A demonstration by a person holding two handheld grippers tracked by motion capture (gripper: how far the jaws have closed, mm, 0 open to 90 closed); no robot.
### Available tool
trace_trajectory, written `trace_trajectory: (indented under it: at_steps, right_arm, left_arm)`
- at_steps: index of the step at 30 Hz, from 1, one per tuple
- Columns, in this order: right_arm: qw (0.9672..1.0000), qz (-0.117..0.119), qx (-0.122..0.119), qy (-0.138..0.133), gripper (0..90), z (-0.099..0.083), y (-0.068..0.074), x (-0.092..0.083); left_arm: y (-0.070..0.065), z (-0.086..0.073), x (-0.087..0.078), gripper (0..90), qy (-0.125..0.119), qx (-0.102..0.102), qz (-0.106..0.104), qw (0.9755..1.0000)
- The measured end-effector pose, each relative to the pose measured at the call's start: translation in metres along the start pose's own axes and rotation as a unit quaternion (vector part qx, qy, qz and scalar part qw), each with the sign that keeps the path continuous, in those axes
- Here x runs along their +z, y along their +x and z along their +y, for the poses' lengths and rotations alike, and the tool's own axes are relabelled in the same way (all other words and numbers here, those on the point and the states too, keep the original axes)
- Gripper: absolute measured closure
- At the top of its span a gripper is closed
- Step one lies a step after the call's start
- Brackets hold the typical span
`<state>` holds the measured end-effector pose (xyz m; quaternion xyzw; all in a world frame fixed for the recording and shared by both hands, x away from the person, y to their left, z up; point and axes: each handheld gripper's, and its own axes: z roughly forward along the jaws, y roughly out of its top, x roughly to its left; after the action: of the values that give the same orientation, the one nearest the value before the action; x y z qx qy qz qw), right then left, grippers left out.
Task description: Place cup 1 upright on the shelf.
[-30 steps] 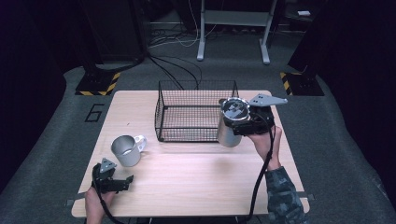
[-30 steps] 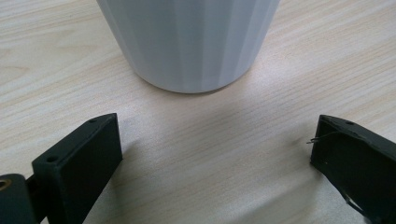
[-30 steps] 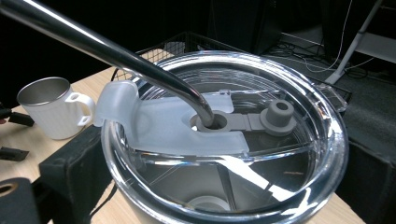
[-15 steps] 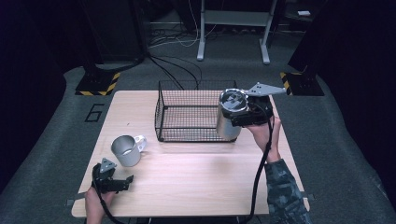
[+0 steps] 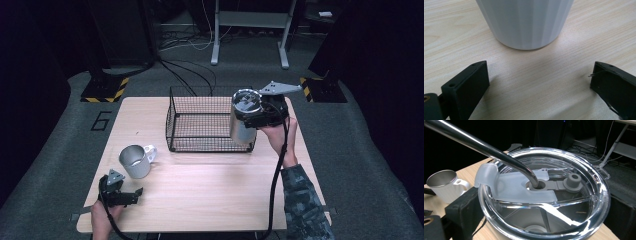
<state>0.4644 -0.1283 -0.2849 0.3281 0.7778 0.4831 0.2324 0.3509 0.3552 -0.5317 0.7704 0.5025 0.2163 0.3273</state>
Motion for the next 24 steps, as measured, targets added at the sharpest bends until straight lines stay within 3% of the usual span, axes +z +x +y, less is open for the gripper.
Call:
trace_trajectory:
  at_steps: [24]
  right_arm:
    - [0.9999,-0.010,0.010,0.009,3.4,0.018,-0.014,0.036]
  left_arm:
    - [0.000,0.000,0.000,1.8,0.000,0.000,0.000,1.0000]
